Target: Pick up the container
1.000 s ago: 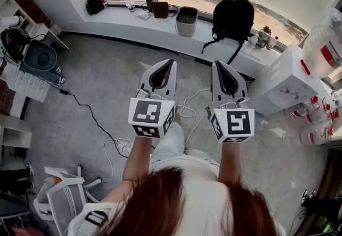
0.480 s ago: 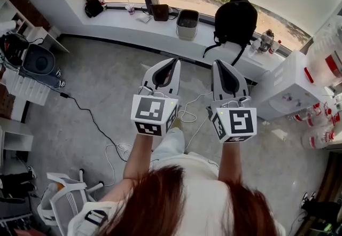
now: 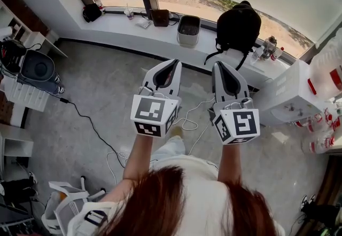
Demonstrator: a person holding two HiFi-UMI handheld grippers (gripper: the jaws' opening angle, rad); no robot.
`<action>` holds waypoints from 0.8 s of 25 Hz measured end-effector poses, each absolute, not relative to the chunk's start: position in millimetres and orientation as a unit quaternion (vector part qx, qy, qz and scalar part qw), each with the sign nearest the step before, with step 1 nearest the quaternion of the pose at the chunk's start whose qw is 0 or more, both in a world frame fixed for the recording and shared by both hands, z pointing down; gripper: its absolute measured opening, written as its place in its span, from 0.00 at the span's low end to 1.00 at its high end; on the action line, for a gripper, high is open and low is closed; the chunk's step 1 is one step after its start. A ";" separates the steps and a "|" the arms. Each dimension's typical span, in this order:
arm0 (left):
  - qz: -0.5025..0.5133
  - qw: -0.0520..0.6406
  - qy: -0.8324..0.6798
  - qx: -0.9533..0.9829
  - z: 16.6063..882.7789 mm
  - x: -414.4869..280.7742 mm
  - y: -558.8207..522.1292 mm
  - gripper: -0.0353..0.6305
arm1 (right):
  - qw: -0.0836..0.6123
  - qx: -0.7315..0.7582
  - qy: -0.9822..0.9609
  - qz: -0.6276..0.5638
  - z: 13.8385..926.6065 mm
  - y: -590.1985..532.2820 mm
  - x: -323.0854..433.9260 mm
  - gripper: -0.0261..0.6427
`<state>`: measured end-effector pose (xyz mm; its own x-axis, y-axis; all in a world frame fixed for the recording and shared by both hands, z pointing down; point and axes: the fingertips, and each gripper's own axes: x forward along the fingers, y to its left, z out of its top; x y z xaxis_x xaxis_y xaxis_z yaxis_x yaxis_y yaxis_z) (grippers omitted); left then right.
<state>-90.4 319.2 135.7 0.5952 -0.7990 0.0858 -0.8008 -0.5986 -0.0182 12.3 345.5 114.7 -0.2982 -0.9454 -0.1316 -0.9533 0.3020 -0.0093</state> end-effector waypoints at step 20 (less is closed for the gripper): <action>0.037 0.031 -0.429 0.902 152.8 -128.1 189.3 0.08 | 0.028 -0.626 0.779 0.031 127.0 226.6 -17.2 0.08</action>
